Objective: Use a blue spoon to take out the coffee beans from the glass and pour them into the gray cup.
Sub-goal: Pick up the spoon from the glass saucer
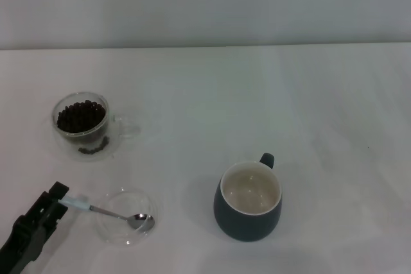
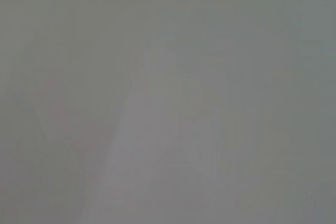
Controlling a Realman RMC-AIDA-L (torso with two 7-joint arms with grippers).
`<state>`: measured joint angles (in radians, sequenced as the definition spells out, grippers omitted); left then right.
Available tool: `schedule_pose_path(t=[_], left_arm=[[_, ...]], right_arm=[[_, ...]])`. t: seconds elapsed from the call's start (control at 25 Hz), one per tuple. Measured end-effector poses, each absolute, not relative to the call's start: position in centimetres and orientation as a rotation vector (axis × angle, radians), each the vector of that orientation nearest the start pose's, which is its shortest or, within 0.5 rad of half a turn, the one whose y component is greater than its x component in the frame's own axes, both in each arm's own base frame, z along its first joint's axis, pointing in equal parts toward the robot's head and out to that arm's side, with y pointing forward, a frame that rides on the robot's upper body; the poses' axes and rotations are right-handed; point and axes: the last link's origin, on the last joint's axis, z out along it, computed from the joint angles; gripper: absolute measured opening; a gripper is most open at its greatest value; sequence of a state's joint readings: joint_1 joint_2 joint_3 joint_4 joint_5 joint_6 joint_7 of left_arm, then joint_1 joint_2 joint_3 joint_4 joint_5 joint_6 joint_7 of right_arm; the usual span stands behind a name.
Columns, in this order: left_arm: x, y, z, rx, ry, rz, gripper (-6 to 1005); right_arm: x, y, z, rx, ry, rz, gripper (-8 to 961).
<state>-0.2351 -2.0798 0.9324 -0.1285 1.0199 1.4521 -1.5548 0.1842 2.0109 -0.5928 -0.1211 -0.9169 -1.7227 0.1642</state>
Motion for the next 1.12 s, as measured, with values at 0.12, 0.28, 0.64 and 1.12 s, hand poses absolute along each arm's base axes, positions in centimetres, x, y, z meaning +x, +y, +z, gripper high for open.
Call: schedule_pose_path(t=[0.12,0.28,0.64,1.12], left_arm=[[-35.9,19.8,-6.1,1.793,2.462,1.786,682],[-35.9,20.2,-6.3,1.815,2.468,1.758,670],[-35.6,21.6,-6.2,1.890,2.433,1.727,644],[-35.5,21.7,-6.6,1.948,2.426,1.706,609]], right_arm=[[36.6,22.4,8.0,-1.474,0.083,0.711,531],[36.5,22.2,8.0,-1.474,0.076,0.722,532],[36.5,22.0,7.8,-1.475,0.076,0.723,530],[36.6,22.0,7.7,-1.466,0.088,0.717,532]])
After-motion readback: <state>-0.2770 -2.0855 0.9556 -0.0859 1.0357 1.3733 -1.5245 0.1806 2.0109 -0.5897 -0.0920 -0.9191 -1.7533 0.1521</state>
